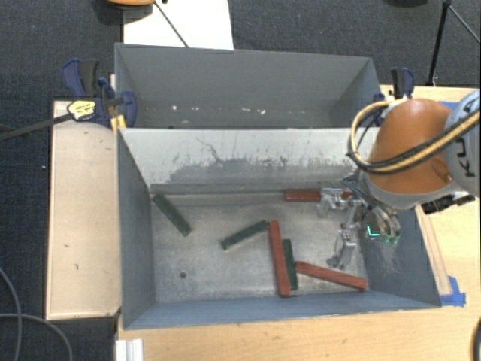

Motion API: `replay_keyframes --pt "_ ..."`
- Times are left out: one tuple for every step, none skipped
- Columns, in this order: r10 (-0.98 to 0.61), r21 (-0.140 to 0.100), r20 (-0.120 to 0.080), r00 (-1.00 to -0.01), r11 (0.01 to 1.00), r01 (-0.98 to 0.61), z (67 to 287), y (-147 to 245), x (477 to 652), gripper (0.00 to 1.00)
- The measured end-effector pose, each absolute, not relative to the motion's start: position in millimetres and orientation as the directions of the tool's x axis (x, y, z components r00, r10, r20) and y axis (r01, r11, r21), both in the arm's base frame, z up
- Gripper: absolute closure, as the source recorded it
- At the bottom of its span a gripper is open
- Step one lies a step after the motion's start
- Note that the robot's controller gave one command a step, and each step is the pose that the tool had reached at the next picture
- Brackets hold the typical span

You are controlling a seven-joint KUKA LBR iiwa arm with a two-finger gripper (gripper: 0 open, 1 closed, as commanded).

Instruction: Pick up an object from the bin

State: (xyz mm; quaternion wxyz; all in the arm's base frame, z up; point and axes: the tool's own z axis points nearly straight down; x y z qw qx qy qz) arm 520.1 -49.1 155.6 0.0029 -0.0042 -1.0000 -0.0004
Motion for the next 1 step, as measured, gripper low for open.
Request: replay_keyframes --pt "0.007 0.000 -0.002 -1.000 1.000 0.007 159.9 -49.1 521.9 0.00"
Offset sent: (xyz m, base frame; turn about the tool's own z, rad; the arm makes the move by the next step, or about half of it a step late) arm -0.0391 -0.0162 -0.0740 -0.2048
